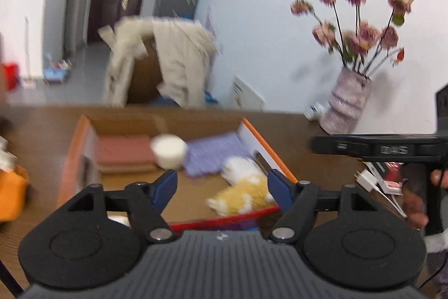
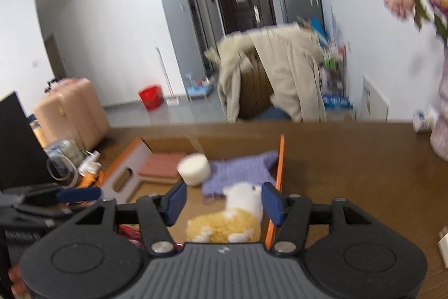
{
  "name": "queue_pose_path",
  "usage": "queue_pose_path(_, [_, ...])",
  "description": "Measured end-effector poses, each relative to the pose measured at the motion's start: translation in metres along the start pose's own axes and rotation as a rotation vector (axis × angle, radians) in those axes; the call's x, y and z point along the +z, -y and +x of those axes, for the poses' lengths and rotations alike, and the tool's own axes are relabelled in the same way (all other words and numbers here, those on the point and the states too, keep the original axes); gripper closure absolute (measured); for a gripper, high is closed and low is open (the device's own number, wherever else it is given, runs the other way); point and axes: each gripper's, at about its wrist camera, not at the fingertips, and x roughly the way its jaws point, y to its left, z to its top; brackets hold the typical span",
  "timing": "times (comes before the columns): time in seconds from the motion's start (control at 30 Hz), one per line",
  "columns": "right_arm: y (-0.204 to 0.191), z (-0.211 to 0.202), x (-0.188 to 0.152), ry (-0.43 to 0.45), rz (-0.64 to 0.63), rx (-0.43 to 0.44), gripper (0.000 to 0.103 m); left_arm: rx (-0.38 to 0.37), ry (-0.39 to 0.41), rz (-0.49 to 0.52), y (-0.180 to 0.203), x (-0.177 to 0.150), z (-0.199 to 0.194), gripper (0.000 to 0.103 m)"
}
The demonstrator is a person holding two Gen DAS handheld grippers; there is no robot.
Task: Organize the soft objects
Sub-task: 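Carry the plush sheep into the cardboard box and open both grippers, then move both grippers back toward the remaining soft items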
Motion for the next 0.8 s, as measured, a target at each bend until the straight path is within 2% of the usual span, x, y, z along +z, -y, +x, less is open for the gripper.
queue_pose_path(0.07, [-0.006, -0.021, 0.002, 0.039, -0.013, 0.016, 0.036, 0.051, 0.048, 0.000, -0.004, 0.004, -0.028, 0.024])
queue_pose_path(0.2, [-0.019, -0.056, -0.001, 0.097, -0.050, 0.051, 0.031, 0.100, 0.122, 0.001, -0.003, 0.008, -0.071, 0.021])
queue_pose_path(0.3, [-0.030, -0.075, -0.012, 0.140, -0.088, 0.065, 0.028, 0.137, 0.161, 0.024, 0.006, -0.007, -0.095, 0.019])
queue_pose_path(0.5, [-0.050, -0.100, -0.062, 0.149, -0.143, 0.112, 0.023, 0.193, 0.197, 0.088, 0.022, -0.063, -0.135, 0.016])
queue_pose_path(0.67, [-0.061, -0.119, -0.114, 0.140, -0.178, 0.140, 0.018, 0.208, 0.185, 0.028, 0.021, -0.114, -0.162, 0.013])
queue_pose_path(0.8, [-0.061, -0.121, -0.154, 0.066, -0.147, 0.155, 0.017, 0.217, 0.141, -0.056, 0.013, -0.149, -0.168, 0.013])
